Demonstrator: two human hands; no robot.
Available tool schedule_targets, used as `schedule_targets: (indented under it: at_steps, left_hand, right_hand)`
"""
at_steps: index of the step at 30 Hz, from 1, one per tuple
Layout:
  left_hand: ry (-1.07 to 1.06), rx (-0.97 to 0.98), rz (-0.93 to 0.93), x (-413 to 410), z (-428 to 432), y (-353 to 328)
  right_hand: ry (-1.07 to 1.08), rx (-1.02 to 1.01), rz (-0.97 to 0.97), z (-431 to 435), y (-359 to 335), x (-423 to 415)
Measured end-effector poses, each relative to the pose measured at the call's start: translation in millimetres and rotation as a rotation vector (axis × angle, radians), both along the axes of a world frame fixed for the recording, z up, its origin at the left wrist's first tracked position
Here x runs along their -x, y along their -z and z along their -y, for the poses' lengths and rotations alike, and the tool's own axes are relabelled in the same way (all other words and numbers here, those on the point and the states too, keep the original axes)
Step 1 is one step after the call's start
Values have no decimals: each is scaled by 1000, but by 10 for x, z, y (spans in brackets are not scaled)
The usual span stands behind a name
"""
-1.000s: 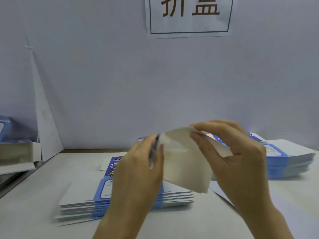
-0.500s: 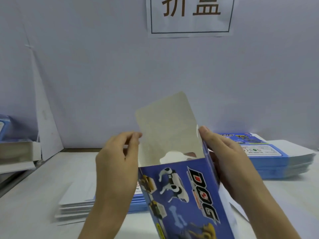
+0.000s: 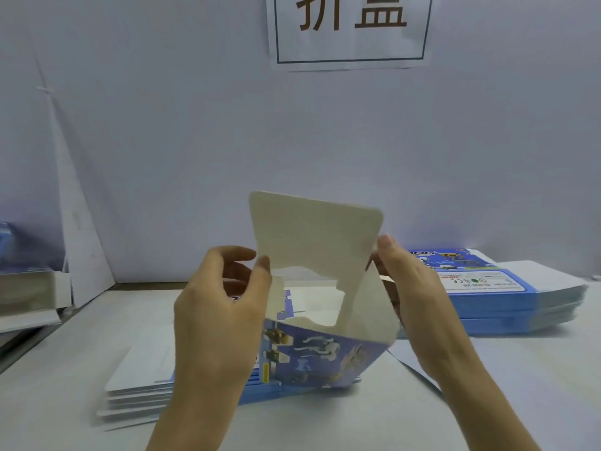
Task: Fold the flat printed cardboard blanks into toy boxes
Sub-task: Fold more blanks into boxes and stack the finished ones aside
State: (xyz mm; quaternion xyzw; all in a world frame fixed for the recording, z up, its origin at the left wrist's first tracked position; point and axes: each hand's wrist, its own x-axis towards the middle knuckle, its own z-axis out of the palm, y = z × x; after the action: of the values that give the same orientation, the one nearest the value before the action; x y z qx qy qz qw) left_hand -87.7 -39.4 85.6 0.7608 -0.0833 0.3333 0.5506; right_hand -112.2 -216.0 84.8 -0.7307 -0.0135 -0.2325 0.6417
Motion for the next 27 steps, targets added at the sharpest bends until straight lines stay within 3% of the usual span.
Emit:
schedule_targets:
  at_steps: [3, 7, 9, 12, 16, 18, 24, 27]
  left_hand:
    - [32, 25, -104, -49, -106, -26]
    - [266, 159, -295, -153, -232, -62]
    - [385, 232, -377, -183, -280, -87]
    - [469, 335, -477, -253, -371, -93]
    - [714, 716, -817, -400, -498, 33]
    - [815, 864, -927, -443, -486, 127]
    - [942, 829, -827, -535, -447, 189]
    - [1014, 897, -832, -536, -475, 265]
  right_hand:
    - [-61, 35, -8, -19, 9, -2]
    - [243, -35, 35, -26, 65, -88]
    - [263, -48, 56, 0, 95, -108]
    - [154, -259, -66, 62, 88, -125]
    - [-67, -713, -334, 235, 71, -147]
    - [-210, -846, -466, 272, 123, -147]
    - [-245, -760, -365, 504, 121, -152]
    - [-371, -884, -470, 465, 157, -157]
